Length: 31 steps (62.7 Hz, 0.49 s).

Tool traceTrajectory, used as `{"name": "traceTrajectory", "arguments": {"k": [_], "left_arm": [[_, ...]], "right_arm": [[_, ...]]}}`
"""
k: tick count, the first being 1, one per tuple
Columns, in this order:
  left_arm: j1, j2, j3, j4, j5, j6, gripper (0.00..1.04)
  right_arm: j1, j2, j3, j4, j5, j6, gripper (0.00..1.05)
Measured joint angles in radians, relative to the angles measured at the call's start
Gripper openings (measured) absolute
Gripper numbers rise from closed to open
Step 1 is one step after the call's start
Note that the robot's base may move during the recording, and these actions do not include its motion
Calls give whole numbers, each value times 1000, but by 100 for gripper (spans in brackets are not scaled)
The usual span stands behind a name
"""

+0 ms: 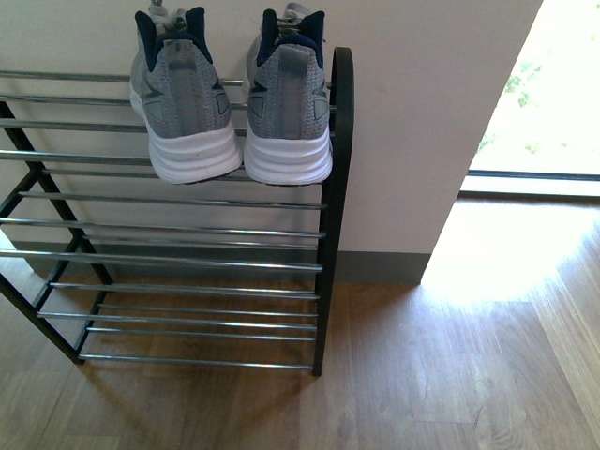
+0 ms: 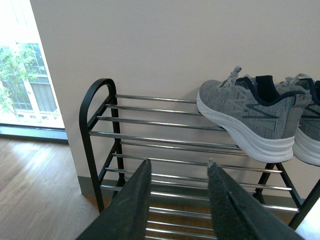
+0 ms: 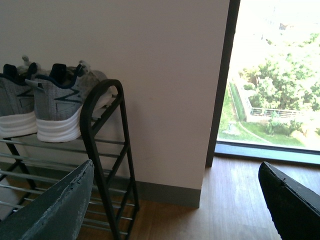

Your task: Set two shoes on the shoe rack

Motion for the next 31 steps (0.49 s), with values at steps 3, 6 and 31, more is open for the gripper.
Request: {"name": "traceTrajectory", "arguments": {"k": [3,6,31], "left_arm": [[0,0,0,0,0,0,63],[0,0,0,0,0,0,72],[0,0,0,0,0,2,95]], "right_arm": [[0,0,0,0,0,0,96],[0,0,0,0,0,0,96],[0,0,0,0,-1,0,96]]}}
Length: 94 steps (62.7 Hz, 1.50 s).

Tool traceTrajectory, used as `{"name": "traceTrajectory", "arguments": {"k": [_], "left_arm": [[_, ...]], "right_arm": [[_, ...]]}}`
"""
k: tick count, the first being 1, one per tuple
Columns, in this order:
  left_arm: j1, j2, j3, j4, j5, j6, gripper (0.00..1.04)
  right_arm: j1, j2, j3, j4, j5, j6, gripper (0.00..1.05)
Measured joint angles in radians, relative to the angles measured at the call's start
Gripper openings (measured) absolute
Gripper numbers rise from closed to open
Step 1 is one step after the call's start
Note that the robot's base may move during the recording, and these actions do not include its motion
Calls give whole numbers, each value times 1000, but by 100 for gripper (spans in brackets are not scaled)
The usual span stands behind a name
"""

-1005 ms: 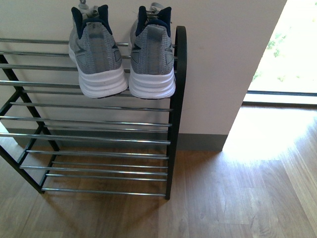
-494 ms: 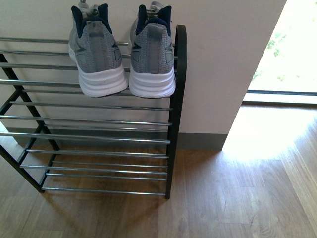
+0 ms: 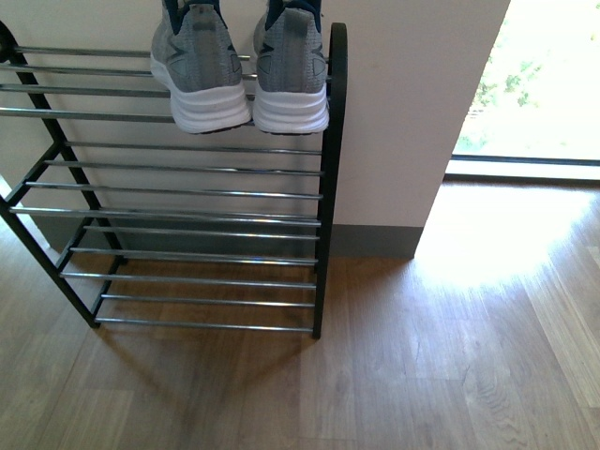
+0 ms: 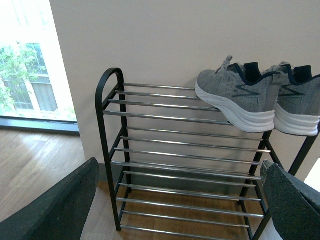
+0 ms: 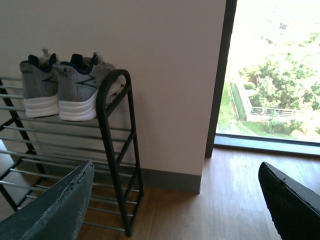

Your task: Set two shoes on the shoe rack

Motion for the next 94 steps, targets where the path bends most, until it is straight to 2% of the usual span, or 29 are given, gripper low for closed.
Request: {"name": "traceTrajectory", "arguments": {"k": [94], "left_arm": [[0,0,0,0,2,1,95]], "right_arm": [[0,-1,0,-1,5,0,96]]}}
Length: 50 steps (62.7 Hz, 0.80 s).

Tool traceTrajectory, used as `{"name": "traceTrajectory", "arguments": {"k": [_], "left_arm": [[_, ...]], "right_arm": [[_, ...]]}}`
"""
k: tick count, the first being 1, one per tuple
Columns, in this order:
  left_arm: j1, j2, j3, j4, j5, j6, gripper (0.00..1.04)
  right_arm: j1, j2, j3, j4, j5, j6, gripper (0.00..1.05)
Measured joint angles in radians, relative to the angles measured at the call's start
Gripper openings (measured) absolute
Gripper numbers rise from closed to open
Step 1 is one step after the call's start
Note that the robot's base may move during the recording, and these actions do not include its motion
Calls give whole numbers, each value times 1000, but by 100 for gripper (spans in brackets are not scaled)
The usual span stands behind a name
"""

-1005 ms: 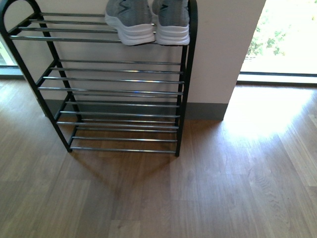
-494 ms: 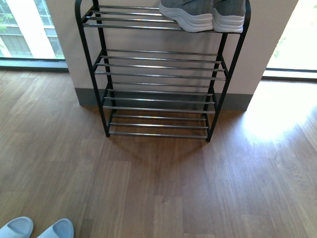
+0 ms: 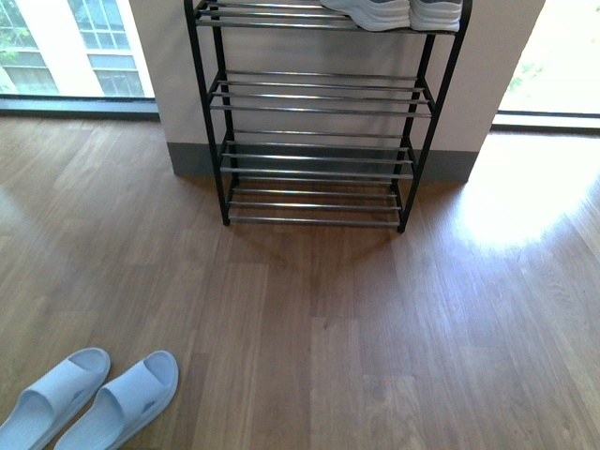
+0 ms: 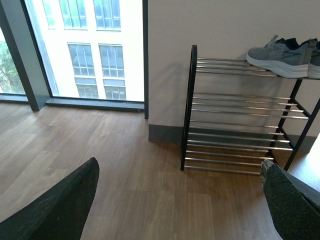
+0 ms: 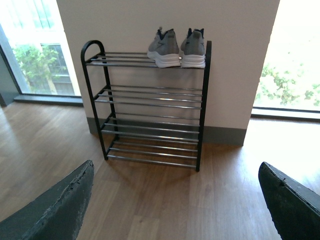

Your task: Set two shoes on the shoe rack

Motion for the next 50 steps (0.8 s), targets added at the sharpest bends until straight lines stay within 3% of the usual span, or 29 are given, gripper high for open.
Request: {"name": "traceTrajectory", "arguments": {"k": [50], "left_arm": [[0,0,0,0,-1,0,95]], "right_arm": [[0,0,0,-1,-5,0,96]]}}
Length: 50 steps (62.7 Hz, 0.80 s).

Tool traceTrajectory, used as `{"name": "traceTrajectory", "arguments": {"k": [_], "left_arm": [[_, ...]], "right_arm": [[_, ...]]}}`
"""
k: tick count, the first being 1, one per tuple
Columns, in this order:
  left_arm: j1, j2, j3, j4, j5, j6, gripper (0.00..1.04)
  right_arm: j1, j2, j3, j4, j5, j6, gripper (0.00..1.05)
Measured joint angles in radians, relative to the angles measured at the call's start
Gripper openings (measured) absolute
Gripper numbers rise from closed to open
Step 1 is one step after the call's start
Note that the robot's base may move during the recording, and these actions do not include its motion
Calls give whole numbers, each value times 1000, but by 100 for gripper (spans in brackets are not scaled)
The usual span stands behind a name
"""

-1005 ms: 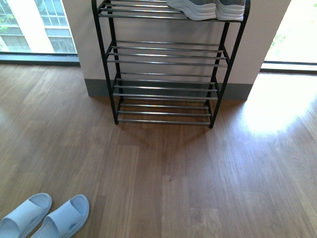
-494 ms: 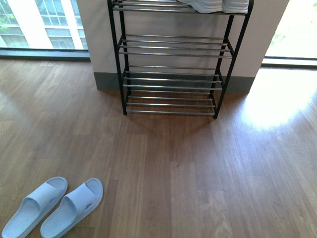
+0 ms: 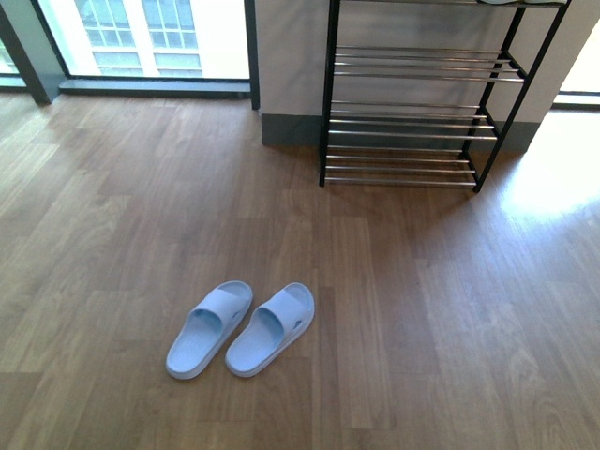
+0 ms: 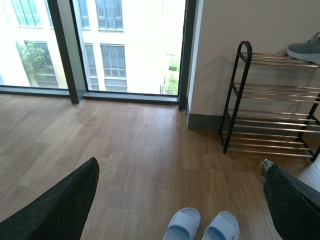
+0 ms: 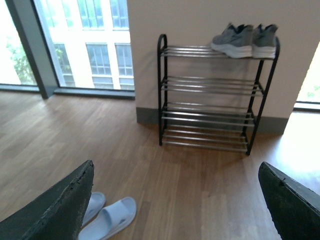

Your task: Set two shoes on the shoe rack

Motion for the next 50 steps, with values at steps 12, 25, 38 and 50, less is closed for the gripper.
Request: {"name": "traceTrajectory", "arguments": {"k": [12,25,38,50], "left_arm": [[0,0,0,0,-3,0,95],[0,0,0,0,-3,0,95],[0,0,0,0,-1,0,95],[0,0,0,0,-1,0,95]], "right_arm": [[0,0,0,0,-3,0,96],[0,0,0,0,-2,0,96],[0,0,0,0,-2,0,96],[0,0,0,0,-1,0,96]]}}
